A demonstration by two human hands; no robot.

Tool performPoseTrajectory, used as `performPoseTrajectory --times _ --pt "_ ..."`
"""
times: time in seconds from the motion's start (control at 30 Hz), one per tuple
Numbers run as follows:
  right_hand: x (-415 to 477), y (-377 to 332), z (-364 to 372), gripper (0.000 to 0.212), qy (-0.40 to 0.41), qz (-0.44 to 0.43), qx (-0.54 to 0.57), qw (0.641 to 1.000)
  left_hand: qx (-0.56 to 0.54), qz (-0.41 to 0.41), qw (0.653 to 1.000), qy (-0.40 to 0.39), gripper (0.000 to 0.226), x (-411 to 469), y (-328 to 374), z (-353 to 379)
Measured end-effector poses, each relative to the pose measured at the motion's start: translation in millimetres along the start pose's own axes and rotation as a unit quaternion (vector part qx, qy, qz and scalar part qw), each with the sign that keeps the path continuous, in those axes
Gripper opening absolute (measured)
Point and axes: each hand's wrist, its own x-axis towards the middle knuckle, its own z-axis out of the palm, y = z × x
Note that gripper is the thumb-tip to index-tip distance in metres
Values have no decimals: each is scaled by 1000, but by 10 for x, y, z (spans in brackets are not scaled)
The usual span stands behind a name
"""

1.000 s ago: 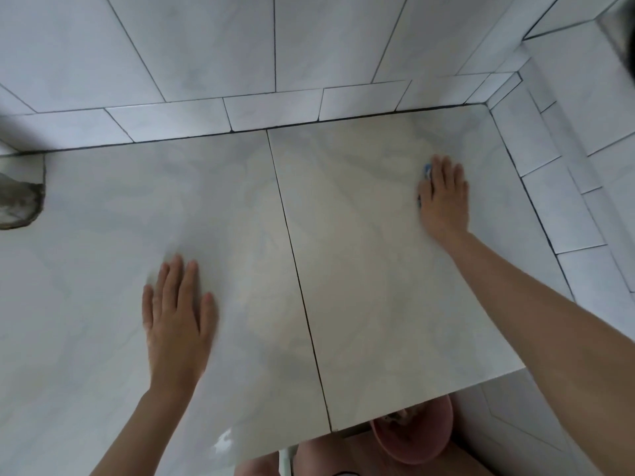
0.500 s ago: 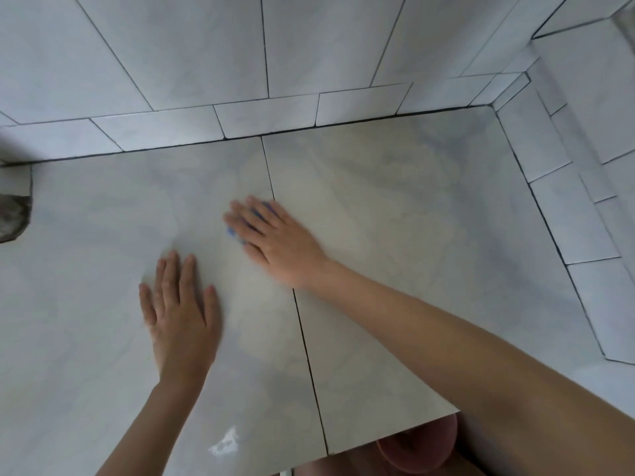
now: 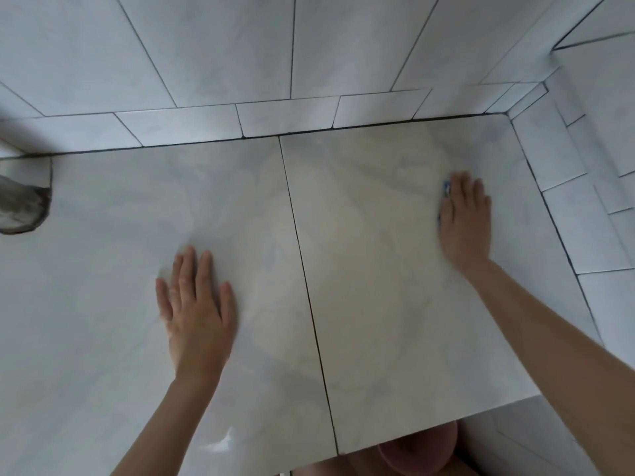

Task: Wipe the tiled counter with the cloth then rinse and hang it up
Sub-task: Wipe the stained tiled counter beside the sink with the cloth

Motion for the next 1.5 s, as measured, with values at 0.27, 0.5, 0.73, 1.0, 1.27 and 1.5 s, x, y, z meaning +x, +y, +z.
performPoseTrajectory --times 0.27,0.5,0.73,1.0,1.27,1.5 --pt "-1287 -999 109 51 -4 -257 69 964 -4 2 1000 -3 58 -9 5 1" --pt "-1063 -469 96 52 -21 -277 60 959 -22 31 999 -29 58 1 -73 -42" --pt "-1320 -450 104 58 1 -11 52 999 -24 77 996 -41 55 -196 -416 -181" --pt "-2754 -2024 200 52 -45 -334 108 935 -21 81 996 -41 54 -309 -596 -247" --pt "-1767 -2023 184 48 -17 -372 62 926 -12 3 1000 -17 56 -390 -1129 -420" --pt "-1025 -2790 137 57 -12 -212 66 975 -20 -26 999 8 56 -476 -1423 -501"
